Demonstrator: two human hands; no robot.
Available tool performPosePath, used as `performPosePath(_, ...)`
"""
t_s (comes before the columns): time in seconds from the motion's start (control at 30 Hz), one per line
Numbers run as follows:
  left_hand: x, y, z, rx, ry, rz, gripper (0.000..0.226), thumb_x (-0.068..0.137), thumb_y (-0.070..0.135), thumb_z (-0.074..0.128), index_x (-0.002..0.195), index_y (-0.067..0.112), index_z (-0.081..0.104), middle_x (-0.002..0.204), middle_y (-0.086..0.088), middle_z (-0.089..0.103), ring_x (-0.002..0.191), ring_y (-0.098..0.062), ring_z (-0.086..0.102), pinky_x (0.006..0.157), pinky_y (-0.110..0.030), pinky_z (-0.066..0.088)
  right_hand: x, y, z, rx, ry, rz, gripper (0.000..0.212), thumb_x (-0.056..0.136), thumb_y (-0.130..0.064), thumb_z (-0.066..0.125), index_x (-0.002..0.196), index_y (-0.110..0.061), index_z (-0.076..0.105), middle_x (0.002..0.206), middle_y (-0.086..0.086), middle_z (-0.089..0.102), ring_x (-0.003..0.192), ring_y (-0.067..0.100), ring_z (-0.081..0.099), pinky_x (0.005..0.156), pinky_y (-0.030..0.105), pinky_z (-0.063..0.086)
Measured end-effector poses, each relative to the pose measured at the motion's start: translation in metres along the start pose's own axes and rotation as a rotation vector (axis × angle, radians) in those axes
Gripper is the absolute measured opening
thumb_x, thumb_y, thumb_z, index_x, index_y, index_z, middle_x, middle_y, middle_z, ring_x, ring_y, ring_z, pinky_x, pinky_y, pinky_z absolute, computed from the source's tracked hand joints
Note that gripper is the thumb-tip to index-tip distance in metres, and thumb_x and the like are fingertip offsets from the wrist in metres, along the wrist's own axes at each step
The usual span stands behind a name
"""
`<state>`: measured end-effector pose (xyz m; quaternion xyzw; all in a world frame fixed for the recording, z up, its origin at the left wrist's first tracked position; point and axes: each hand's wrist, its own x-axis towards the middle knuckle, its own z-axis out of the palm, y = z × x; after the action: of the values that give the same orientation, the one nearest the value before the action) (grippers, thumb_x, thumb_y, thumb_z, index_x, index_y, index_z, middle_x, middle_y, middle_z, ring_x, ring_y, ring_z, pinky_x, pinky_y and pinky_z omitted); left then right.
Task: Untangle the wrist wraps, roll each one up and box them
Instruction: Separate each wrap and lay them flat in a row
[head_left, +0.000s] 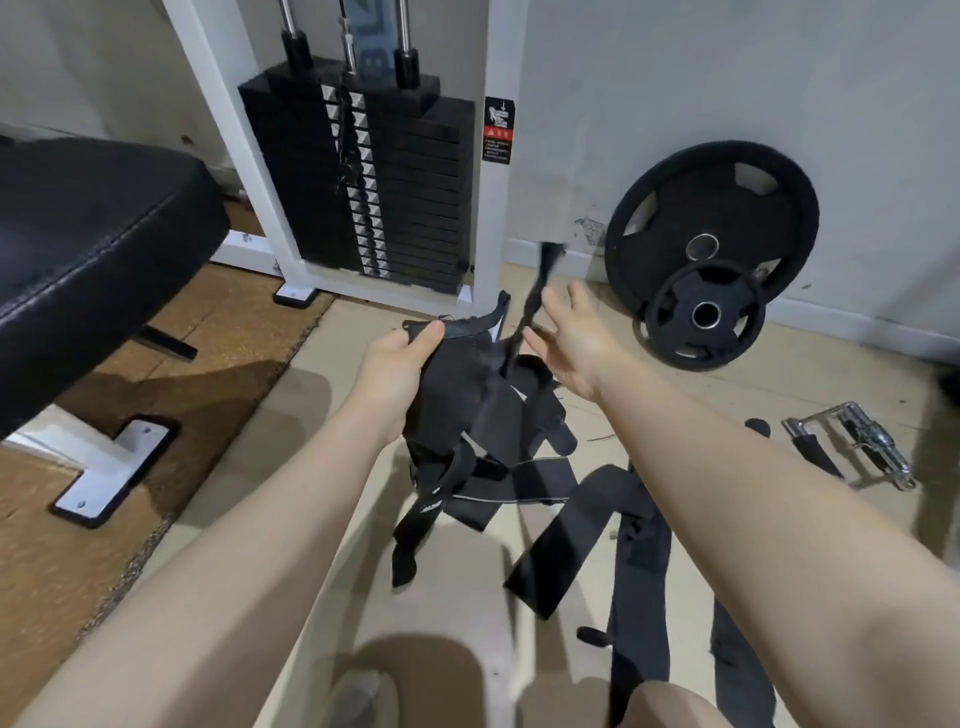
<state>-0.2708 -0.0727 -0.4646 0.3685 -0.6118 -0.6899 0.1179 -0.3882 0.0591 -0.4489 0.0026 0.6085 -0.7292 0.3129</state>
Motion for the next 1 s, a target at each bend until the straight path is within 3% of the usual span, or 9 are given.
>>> performPosePath(0.07, 0.000, -0.002, -0.003, -0.031, -0.019, 0.004, 0.027, 0.094, 0.037, 0.058, 0.100, 0.012, 0.067, 0.093, -0.003, 0.073, 0.087, -0.021, 0.068, 0.072, -0.031, 0.053, -0.004, -0.003, 0.010, -0.136, -0.038, 0.010, 0.082, 0.097, -0.025, 0.053, 0.152, -0.030, -0.008, 0.152, 0.003, 0.031, 0.128, 0.020, 0.046, 0.094, 0.021, 0.038)
performPosePath(0.17, -0.004, 0.001, -0.007, -0.058, -0.062, 0.044, 0.022, 0.094, 0.030, 0.058, 0.105, 0.014, 0.068, 0.101, -0.003, 0.073, 0.097, -0.022, 0.067, 0.074, -0.029, 0.051, -0.012, 0.014, 0.016, -0.439, -0.171, 0.048, 0.060, 0.095, -0.045, 0.050, 0.147, -0.023, 0.031, 0.120, -0.001, 0.060, 0.100, 0.013, 0.055, 0.088, 0.024, 0.042)
performPosePath(0.23, -0.009, 0.005, -0.006, -0.018, -0.094, 0.103, 0.017, 0.095, 0.025, 0.058, 0.104, 0.016, 0.068, 0.101, -0.004, 0.073, 0.097, -0.022, 0.067, 0.077, -0.030, 0.053, -0.015, 0.024, 0.016, -0.444, -0.255, 0.102, 0.051, 0.093, -0.060, 0.040, 0.127, -0.026, 0.057, 0.117, -0.004, 0.067, 0.108, 0.014, 0.060, 0.097, 0.032, 0.046)
performPosePath(0.33, -0.020, 0.012, 0.000, 0.011, -0.088, 0.180, 0.012, 0.096, 0.021, 0.056, 0.096, 0.019, 0.068, 0.096, -0.001, 0.072, 0.090, -0.016, 0.066, 0.070, -0.024, 0.053, -0.020, 0.022, 0.012, -0.298, -0.328, 0.092, 0.065, 0.092, -0.068, 0.021, 0.121, -0.024, 0.059, 0.119, 0.001, 0.067, 0.110, 0.017, 0.064, 0.093, 0.033, 0.050)
performPosePath(0.53, -0.047, 0.034, 0.017, -0.038, -0.041, 0.293, 0.015, 0.097, 0.017, 0.054, 0.091, 0.021, 0.067, 0.083, 0.007, 0.070, 0.071, -0.002, 0.065, 0.058, -0.013, 0.051, -0.035, 0.005, -0.002, -0.547, -0.474, -0.063, 0.036, 0.091, -0.019, 0.062, 0.125, -0.016, 0.053, 0.117, 0.002, 0.067, 0.110, 0.020, 0.063, 0.097, 0.038, 0.049)
performPosePath(0.63, -0.055, 0.040, 0.023, -0.042, -0.109, 0.345, 0.021, 0.099, 0.022, 0.050, 0.118, 0.022, 0.061, 0.101, 0.012, 0.065, 0.092, 0.001, 0.061, 0.073, -0.010, 0.050, -0.042, -0.006, -0.006, -0.437, -0.364, -0.120, 0.034, 0.093, -0.003, 0.054, 0.127, -0.006, 0.052, 0.112, 0.007, 0.068, 0.099, 0.019, 0.067, 0.081, 0.031, 0.055)
performPosePath(0.73, -0.053, 0.035, 0.024, -0.097, -0.238, 0.254, 0.054, 0.100, 0.040, 0.045, 0.149, 0.031, 0.024, 0.134, 0.008, 0.052, 0.122, -0.006, 0.049, 0.099, -0.023, 0.036, -0.050, -0.021, -0.013, -0.136, -0.318, -0.119, 0.029, 0.098, -0.003, 0.044, 0.126, -0.002, 0.053, 0.109, 0.008, 0.067, 0.091, 0.016, 0.068, 0.075, 0.026, 0.056)
performPosePath(0.8, -0.055, 0.030, 0.027, 0.002, -0.312, 0.165, 0.054, 0.096, 0.049, 0.046, 0.144, 0.025, 0.036, 0.137, 0.004, 0.054, 0.121, -0.011, 0.053, 0.103, -0.030, 0.039, -0.054, -0.031, -0.018, 0.018, -0.283, -0.087, 0.025, 0.100, -0.004, 0.041, 0.120, -0.001, 0.055, 0.105, 0.010, 0.067, 0.084, 0.016, 0.069, 0.072, 0.026, 0.058)
performPosePath(1.0, -0.069, 0.038, 0.045, 0.215, -0.346, 0.306, 0.015, 0.096, 0.015, 0.055, 0.109, 0.014, 0.063, 0.096, 0.003, 0.072, 0.081, -0.005, 0.069, 0.065, -0.019, 0.054, -0.071, -0.039, -0.027, 0.087, -0.198, -0.077, 0.024, 0.102, -0.013, 0.039, 0.113, 0.000, 0.056, 0.103, 0.015, 0.066, 0.085, 0.020, 0.066, 0.075, 0.031, 0.059)
